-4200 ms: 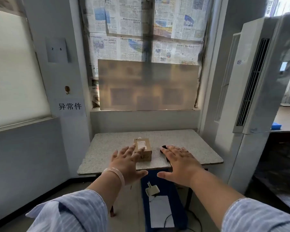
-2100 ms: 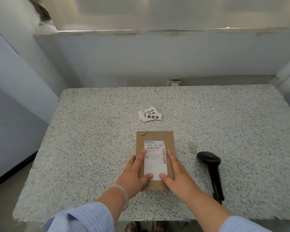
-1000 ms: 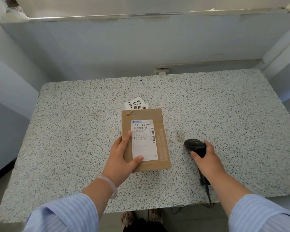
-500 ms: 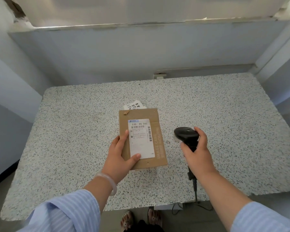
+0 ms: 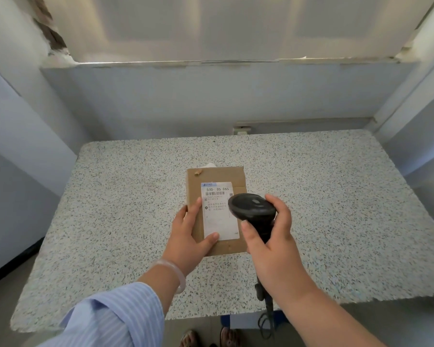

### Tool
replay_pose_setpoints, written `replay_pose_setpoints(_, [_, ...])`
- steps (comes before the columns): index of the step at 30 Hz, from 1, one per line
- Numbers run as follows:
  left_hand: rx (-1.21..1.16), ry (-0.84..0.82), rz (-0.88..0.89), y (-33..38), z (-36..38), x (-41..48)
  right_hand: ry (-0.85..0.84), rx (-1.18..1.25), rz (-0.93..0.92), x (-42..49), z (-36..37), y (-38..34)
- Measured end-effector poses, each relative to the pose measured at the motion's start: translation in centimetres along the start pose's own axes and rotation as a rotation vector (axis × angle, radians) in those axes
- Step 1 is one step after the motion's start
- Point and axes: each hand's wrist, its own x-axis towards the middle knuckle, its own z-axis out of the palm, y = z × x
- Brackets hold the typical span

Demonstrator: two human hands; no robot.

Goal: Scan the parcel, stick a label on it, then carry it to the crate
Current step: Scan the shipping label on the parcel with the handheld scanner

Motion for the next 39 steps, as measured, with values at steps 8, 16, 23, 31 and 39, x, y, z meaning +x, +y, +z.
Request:
replay_pose_setpoints(8, [-0.008, -0.01, 0.015, -0.2, -0.1, -0.4, 0.012, -0.015, -0.022, -0.4, 0.5, -0.8])
replay_pose_setpoints(16, [-0.026, -0.019, 0.009, -0.5, -0.3, -0.8, 0.008, -0.009, -0.016, -1.2, 0.8, -1.4])
replay_pose_setpoints(23, [-0.027, -0.024, 0.008, -0.3, -0.3, -1.2, 0.011, -0.001, -0.016, -1.7, 1.0, -1.3])
replay_pose_setpoints(31, [-0.011, -0.027, -0.006, -0.5, -0.2, -1.4, 0.016, 0.018, 0.001, -1.6, 1.0, -0.9])
replay_pose_setpoints(39, [0.006, -0.056, -0.038, -1.4, 0.0, -1.5, 0.025, -0.082, 0.072, 0.1, -0.4, 3.2])
